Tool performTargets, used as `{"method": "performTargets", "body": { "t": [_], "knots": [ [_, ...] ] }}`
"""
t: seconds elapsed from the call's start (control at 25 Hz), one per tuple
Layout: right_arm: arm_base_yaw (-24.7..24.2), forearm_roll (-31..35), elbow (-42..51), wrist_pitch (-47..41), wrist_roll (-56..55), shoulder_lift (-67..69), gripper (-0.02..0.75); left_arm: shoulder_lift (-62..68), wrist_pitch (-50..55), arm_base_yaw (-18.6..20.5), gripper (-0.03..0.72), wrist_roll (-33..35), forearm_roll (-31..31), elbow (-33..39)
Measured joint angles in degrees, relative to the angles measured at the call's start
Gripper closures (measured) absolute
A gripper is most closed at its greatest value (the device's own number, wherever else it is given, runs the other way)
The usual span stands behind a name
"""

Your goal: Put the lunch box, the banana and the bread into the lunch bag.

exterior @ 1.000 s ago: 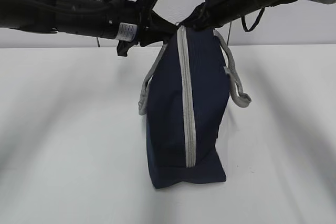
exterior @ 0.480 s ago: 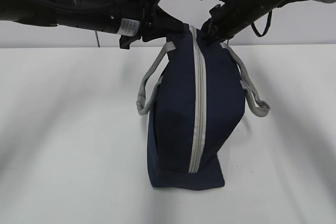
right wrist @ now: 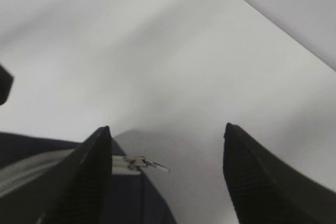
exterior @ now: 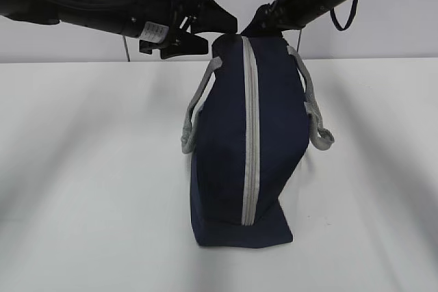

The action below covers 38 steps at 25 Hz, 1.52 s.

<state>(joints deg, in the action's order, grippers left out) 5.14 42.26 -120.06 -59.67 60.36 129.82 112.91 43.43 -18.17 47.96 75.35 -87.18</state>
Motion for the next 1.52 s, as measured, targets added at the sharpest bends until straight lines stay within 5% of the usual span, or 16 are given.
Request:
{"method": "performTargets", "body": {
  "t": [0.16, 0.4, 0.68, 0.96, 1.52],
  "knots": [
    [-0.2, -0.2, -0.5, -6.3, -2.8, -1.9, 0.232, -1.2, 0.4, 1.8, 0.107, -3.0, -10.1, 0.0],
    [-0.3, -6.3, -0.8, -10.5, -18.8, -5.4, 0.232, -7.5, 1.1, 1.9, 0.118, -18.7, -34.1, 0.0],
    [-0.5, -15.5, -0.2, -10.8, -39.6, -10.8, 0.232, -15.2, 6.2, 1.9, 0.180, -31.2, -49.0, 0.0],
    [-0.5, -18.6, 7.7, -11.2, -45.4, -21.0, 0.232, -24.9, 11.4, 1.9, 0.185, -45.5, -65.8, 6.7],
    [-0.5, -19.4, 44.4, -9.7, -45.8, -56.7, 0.231, -62.3, 14.1, 1.9, 0.188, -53.4, -71.8, 38.8]
  ]
}}
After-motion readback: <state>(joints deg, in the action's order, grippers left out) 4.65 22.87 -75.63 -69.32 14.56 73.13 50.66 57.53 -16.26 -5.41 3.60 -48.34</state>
